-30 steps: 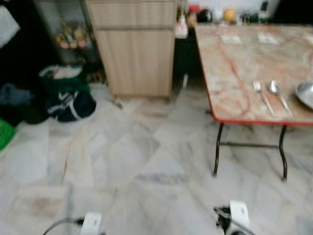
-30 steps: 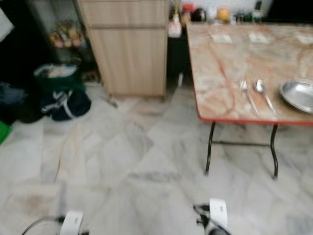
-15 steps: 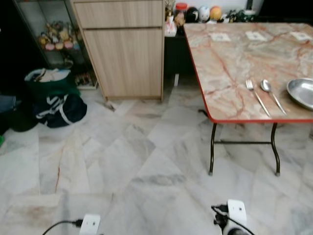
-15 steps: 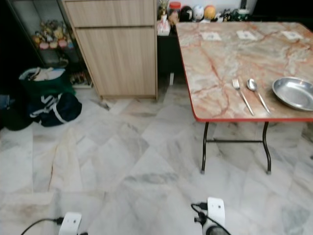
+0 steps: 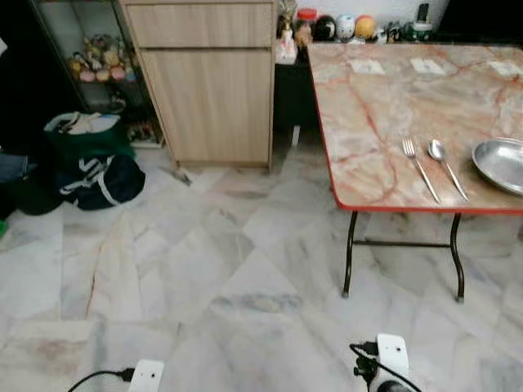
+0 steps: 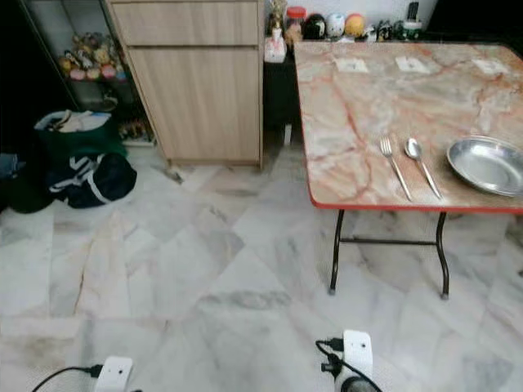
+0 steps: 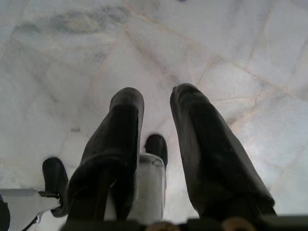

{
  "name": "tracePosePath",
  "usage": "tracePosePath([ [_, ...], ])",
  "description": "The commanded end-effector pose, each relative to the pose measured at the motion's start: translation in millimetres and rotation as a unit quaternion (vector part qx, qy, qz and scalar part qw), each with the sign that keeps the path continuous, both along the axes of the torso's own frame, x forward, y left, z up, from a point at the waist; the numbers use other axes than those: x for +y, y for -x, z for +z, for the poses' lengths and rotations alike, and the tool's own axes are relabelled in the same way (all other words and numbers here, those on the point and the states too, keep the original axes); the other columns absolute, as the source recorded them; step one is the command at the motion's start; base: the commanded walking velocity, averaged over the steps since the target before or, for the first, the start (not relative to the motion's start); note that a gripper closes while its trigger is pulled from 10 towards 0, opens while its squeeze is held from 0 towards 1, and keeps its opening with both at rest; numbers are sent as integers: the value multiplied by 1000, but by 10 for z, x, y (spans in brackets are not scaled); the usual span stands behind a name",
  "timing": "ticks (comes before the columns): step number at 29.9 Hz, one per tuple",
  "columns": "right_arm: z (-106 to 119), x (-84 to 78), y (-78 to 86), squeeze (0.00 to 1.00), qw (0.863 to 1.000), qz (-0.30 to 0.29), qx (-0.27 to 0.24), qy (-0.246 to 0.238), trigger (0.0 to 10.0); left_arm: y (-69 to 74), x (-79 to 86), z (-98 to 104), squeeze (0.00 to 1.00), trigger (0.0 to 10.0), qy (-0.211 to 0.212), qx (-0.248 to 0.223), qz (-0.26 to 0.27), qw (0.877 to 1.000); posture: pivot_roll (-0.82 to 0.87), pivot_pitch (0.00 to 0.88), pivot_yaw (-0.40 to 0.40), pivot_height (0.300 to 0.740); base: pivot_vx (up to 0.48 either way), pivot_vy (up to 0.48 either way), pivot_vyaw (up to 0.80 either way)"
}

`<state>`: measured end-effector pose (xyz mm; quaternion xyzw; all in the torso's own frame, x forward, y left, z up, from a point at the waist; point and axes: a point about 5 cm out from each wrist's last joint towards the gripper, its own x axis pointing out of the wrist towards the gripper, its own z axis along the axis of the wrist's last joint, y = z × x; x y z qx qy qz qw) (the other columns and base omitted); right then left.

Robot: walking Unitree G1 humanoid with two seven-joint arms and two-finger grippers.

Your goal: Setting the table

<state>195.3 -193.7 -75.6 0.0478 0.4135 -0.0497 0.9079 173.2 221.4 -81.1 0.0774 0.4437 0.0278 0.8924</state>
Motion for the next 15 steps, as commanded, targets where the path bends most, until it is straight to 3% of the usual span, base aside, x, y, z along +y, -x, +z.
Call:
tracePosePath([
  [1,-30,117,15,0,998,-50,8,-35,10000,-174,67,94,0,10000,31,-7,-2,999,-72,110,61,740,0,-480,0],
  [15,-30,117,15,0,998,-50,8,-35,10000,-174,67,94,0,10000,31,-7,-2,999,-72,110,61,740,0,-480,0],
])
